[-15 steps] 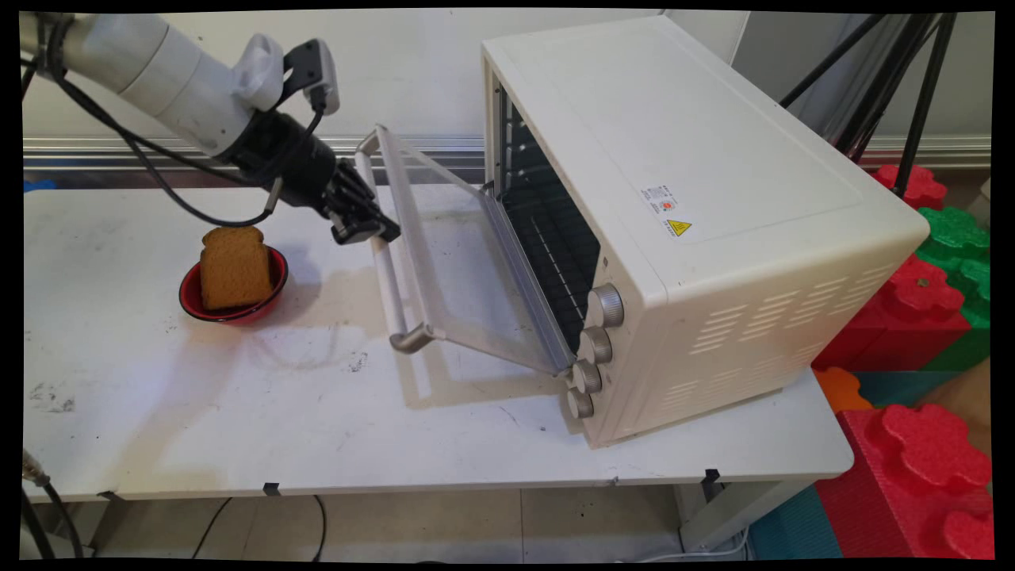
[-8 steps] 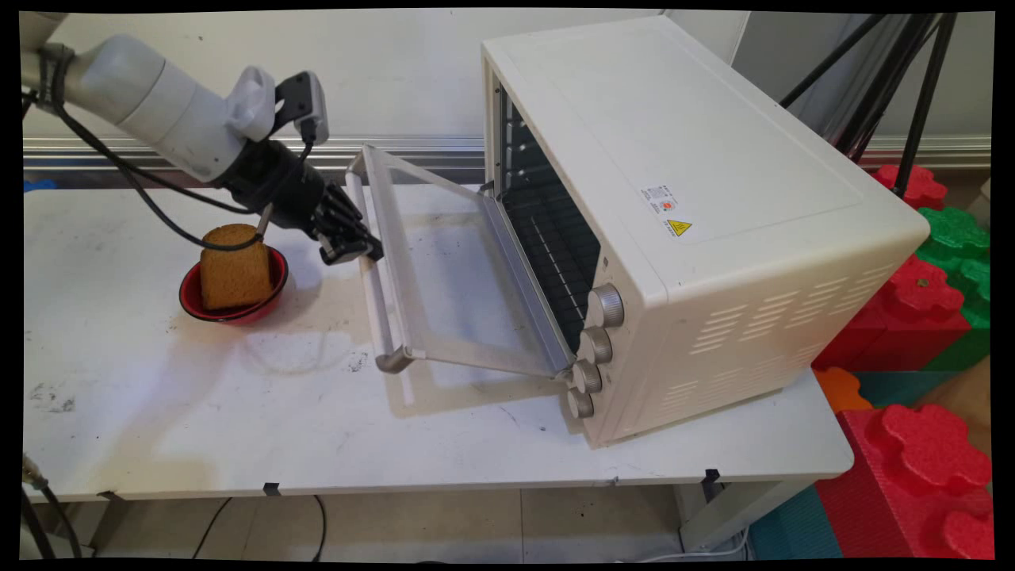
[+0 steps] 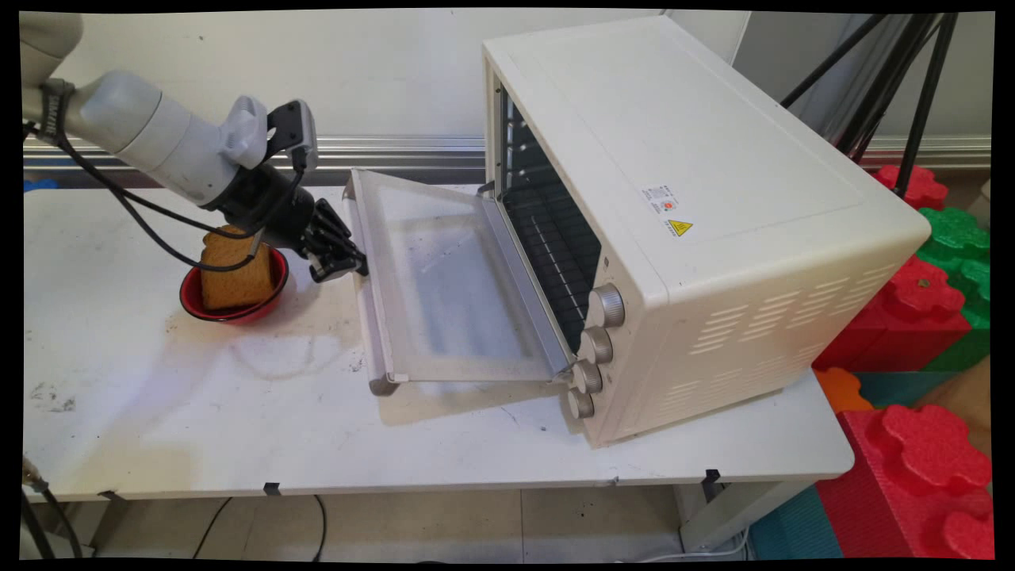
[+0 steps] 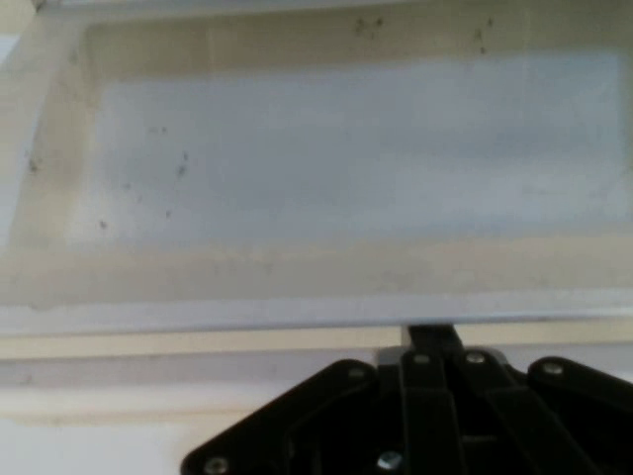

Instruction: Open the oven

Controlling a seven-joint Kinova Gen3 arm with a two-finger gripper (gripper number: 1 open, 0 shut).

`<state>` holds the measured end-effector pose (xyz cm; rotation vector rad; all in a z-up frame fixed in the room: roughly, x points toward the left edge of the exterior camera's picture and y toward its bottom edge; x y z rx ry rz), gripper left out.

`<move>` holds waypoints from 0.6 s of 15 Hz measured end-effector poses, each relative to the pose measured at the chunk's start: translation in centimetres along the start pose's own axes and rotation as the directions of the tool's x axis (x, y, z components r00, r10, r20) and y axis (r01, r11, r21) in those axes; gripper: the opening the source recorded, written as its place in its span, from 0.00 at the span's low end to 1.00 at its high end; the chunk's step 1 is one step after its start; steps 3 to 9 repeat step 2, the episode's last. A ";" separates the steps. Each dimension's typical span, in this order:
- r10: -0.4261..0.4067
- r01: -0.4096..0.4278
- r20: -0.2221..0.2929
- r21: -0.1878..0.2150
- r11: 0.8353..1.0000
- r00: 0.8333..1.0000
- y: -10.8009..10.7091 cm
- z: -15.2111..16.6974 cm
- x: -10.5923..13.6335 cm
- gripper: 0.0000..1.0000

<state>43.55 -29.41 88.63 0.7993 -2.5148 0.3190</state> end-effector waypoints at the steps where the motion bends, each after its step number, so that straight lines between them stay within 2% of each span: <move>1: 0.000 0.000 0.000 0.001 1.000 1.000 0.0 0.0 -0.2 0.00; 9: -0.001 0.001 0.001 0.002 1.000 1.000 0.0 0.1 -0.4 0.00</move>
